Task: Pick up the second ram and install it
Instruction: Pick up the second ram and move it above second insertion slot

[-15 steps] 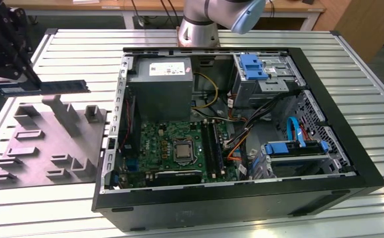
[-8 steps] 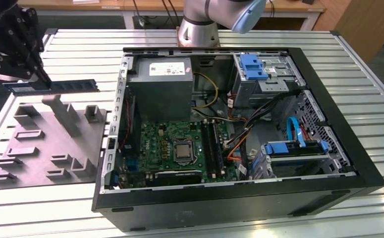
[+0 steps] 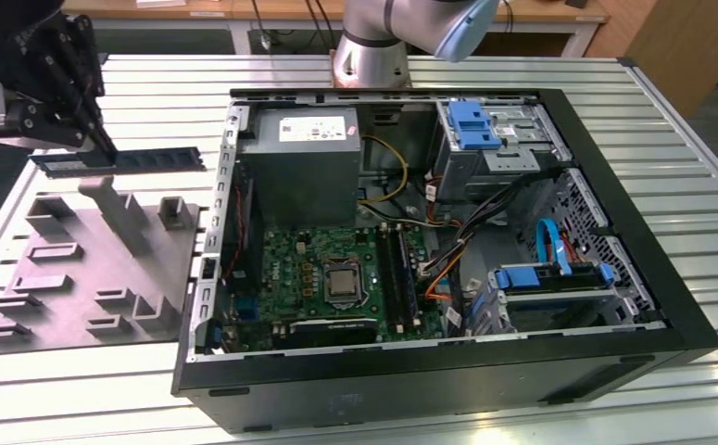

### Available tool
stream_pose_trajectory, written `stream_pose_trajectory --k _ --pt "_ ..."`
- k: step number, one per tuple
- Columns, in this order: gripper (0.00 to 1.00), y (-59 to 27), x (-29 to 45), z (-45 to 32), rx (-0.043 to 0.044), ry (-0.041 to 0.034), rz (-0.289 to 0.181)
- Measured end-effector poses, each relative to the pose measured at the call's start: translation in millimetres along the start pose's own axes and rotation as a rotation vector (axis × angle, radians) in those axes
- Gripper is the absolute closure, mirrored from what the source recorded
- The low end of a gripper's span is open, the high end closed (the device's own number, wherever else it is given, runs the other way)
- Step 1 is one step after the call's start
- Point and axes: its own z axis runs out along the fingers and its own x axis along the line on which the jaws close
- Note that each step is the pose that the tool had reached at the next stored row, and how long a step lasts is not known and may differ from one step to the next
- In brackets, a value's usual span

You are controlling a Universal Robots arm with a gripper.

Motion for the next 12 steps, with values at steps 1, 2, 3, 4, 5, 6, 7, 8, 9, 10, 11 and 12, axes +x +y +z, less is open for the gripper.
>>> stream_pose_trajectory --k 1,2,3,4,5,6,7,8,9,10,11,12 --pt "0.86 -1.9 0.0 0.0 0.0 -0.0005 0.0" --pt "0.86 -3.8 0.0 0.1 0.0 -0.0009 0.0" --pt "0.86 -6.1 0.0 0.1 -0.0001 -0.0014 0.0" --pt "0.86 -8.8 0.0 0.1 -0.0001 -0.0023 0.0" --pt "0.86 -11.7 0.0 0.2 0.0 -0.0032 0.0" --pt "0.86 -14.7 -0.1 0.3 0.0 -0.004 0.0" --pt "0.86 -17.8 -0.1 0.4 0.0 -0.0049 0.0" --pt "0.86 -21.1 -0.1 0.4 0.0 -0.0061 0.0" --pt "0.86 -23.8 -0.1 0.5 0.0 -0.0074 0.0" --pt "0.86 -26.4 -0.1 0.5 -0.0001 -0.0085 0.0" --pt "0.86 -28.9 -0.1 0.6 0.0 -0.0098 0.0" --pt "0.86 -31.1 -0.1 0.6 0.0 -0.0108 0.0"
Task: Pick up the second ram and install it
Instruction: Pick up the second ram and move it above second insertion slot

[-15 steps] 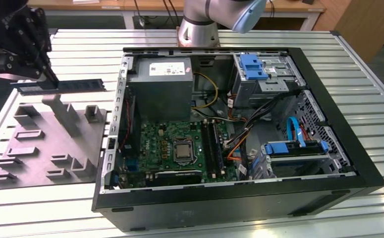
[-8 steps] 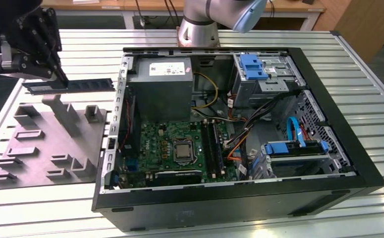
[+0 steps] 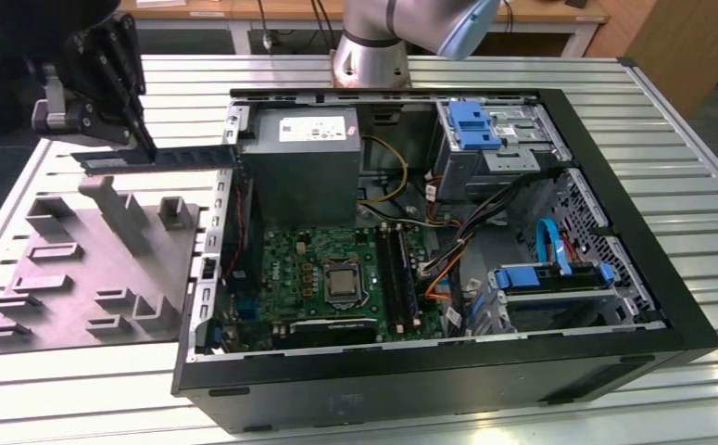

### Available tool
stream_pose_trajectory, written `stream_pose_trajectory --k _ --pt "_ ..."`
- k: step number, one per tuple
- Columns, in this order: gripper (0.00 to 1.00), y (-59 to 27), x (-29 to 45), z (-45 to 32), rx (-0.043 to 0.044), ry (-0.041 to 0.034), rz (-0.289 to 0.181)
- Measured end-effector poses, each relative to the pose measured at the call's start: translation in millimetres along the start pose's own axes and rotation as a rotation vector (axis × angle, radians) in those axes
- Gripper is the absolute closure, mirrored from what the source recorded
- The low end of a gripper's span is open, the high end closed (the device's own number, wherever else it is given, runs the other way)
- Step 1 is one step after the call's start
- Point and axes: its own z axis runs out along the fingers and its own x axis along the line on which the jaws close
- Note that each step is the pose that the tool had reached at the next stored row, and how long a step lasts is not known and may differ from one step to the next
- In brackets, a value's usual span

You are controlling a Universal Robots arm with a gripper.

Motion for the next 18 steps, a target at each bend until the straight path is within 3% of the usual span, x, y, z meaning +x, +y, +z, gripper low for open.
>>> stream_pose_trajectory --k 18 --pt "0.86 -32.8 -0.2 0.6 -0.0001 -0.0096 0.0"
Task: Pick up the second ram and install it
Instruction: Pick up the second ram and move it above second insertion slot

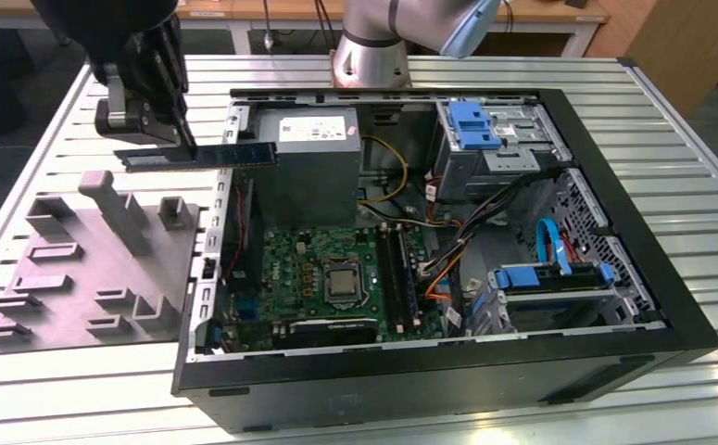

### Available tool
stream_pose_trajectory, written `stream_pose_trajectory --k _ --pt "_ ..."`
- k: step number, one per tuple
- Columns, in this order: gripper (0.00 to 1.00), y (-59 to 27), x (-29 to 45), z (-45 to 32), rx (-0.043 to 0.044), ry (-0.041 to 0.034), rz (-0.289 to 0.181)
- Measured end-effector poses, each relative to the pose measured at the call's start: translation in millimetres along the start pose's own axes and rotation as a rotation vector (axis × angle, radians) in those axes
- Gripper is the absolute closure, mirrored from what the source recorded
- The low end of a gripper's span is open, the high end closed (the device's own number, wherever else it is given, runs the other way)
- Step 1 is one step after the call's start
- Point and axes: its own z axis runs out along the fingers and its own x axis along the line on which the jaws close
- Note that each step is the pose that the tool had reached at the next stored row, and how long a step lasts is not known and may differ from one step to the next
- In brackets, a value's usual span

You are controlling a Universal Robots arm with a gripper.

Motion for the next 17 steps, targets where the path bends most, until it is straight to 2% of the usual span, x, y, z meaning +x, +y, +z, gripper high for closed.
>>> stream_pose_trajectory --k 17 --pt "0.86 -36.1 -0.2 0.7 -0.0004 -0.0121 -0.006"
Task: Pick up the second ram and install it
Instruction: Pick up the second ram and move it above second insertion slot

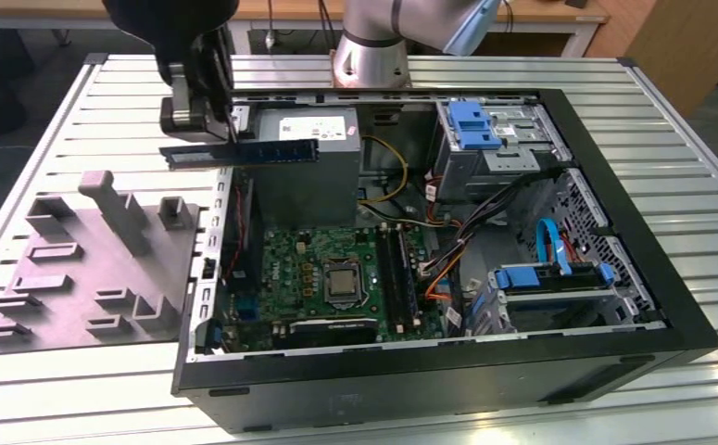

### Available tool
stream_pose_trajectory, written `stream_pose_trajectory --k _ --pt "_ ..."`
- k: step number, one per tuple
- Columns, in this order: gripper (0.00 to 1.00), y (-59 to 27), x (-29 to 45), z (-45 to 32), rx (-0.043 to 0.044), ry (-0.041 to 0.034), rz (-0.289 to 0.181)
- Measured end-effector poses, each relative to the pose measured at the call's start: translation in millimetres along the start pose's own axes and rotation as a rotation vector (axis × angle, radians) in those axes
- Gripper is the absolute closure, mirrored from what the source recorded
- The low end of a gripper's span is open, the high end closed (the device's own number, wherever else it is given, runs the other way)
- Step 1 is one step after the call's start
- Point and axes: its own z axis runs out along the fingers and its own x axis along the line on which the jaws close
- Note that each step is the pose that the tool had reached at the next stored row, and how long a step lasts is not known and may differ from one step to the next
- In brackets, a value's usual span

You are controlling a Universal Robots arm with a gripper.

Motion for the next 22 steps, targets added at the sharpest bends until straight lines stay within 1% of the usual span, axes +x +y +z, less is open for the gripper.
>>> stream_pose_trajectory --k 4,9,22 --pt "0.86 -11.5 0.0 0.2 -0.0002 -0.0023 -0.002" --pt "0.86 -32.6 0.1 0.7 -0.0004 -0.0031 -0.003" --pt "0.86 -80.2 0.2 1.8 -0.001 -0.0036 -0.003"
